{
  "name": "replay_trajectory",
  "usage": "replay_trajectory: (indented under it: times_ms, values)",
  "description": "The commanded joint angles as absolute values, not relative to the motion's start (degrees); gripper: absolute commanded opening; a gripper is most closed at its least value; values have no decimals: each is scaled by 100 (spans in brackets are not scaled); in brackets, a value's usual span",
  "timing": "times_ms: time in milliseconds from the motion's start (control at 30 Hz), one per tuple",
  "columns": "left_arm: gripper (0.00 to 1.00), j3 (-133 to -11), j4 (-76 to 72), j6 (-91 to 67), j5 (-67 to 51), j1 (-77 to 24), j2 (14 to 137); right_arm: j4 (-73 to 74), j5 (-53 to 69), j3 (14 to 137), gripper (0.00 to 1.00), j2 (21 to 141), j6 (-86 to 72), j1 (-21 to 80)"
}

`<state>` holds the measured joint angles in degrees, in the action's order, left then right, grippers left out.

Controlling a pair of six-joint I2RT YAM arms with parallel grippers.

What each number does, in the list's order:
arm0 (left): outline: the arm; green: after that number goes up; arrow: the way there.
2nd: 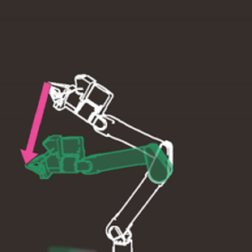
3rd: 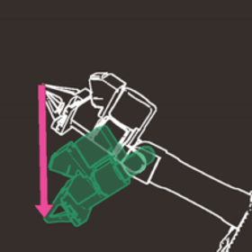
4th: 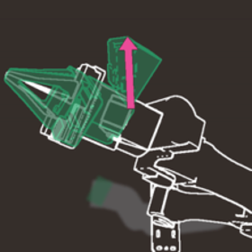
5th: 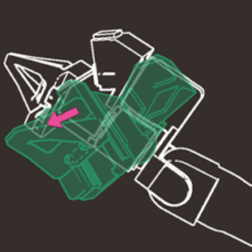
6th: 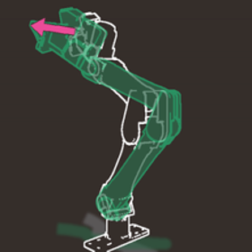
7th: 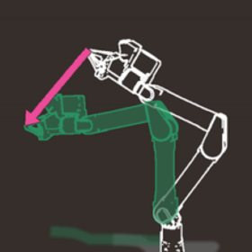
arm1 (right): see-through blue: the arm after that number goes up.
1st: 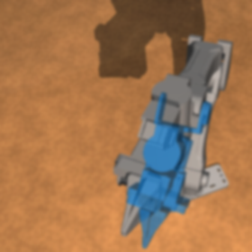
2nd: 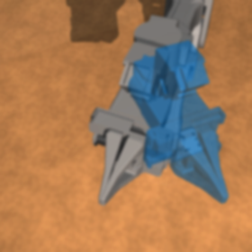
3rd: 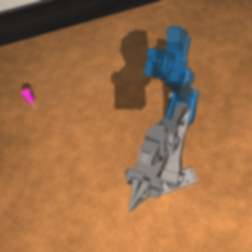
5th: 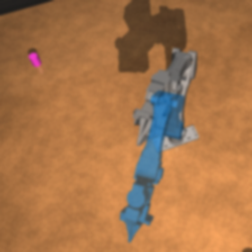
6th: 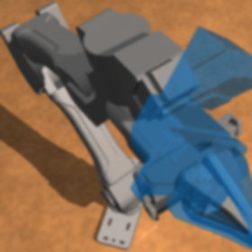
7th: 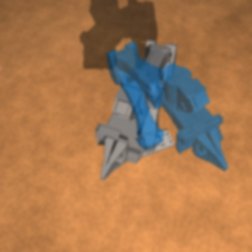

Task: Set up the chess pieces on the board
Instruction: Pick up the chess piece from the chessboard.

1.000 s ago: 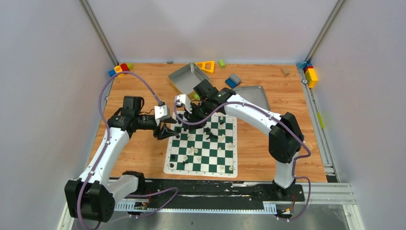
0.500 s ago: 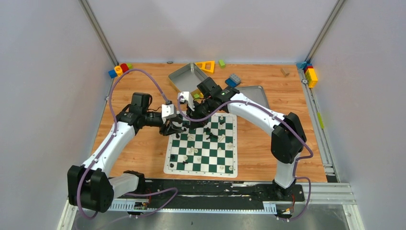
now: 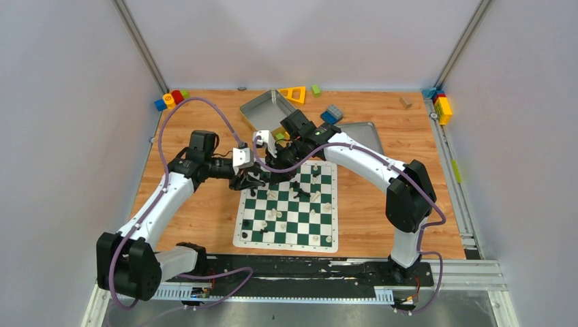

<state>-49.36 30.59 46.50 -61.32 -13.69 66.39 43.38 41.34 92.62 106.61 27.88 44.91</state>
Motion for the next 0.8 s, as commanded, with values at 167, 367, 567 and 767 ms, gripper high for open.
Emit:
replay_trajectory:
  times_ms: [167,367,567,767]
  values:
    - [48,-5019,2963,4737,-6128,-1456,6730,4131,4408,9272,0,10377,2743,4447]
    - [43,-5027,2968,4730,-6126,-1475,6758,4136,4421,9279,0,10389,2739,4436]
    - [36,-5042,3019,4761,-6120,-1501,6793,4131,4419,9281,0,10390,2742,4430]
    - [32,-5060,3081,4780,-6097,-1512,6810,4123,4421,9286,0,10389,2740,4421]
